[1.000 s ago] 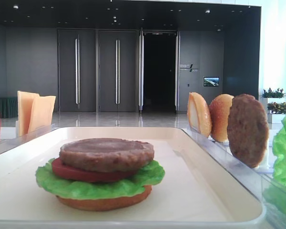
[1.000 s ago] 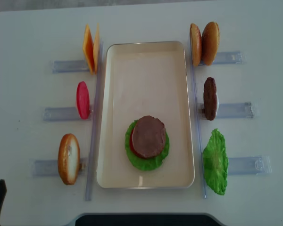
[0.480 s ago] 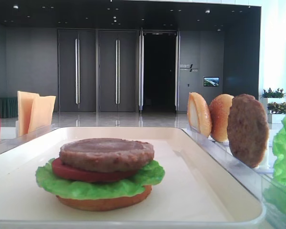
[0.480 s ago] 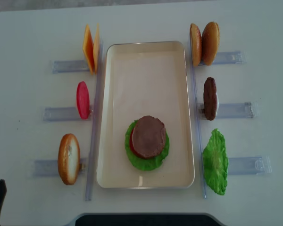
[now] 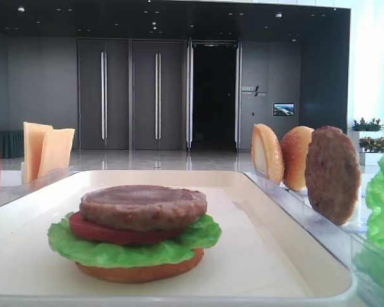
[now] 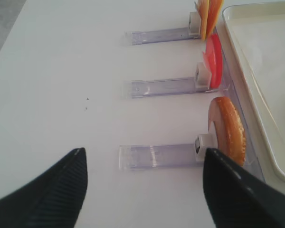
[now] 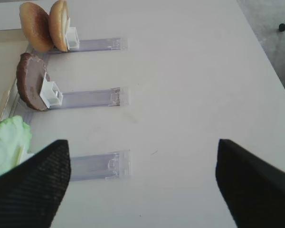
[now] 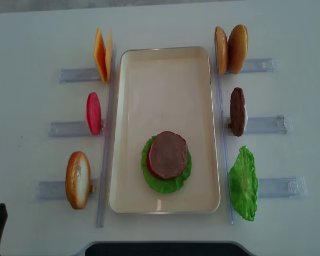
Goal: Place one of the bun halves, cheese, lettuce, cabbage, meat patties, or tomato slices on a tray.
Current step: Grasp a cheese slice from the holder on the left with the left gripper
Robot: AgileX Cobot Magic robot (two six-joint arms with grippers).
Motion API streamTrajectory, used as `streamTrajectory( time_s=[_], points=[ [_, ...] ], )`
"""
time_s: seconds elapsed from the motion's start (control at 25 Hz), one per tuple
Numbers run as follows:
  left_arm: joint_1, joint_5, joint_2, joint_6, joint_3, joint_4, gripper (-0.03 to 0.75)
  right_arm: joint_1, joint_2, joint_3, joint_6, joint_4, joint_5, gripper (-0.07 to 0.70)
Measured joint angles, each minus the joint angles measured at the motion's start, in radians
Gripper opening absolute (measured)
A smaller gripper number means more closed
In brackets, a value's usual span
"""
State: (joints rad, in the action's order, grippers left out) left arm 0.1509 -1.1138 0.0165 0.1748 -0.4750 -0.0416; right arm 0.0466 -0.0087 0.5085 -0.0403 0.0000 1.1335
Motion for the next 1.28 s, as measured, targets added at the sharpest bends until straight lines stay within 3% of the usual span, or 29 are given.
streamTrajectory(
  time_s=[1.08,1.28],
  points=[
    [0.000,0.000,0.000,0.000,0.000,-0.015,0.576,0.000,0.000,0.000,0.000,0.000,0.000,0.589],
    [0.000,-0.022,-0.072,-0.043,-0.029,-0.019,0.576,0.000,0.000,0.000,0.000,0.000,0.000,0.588]
  ],
)
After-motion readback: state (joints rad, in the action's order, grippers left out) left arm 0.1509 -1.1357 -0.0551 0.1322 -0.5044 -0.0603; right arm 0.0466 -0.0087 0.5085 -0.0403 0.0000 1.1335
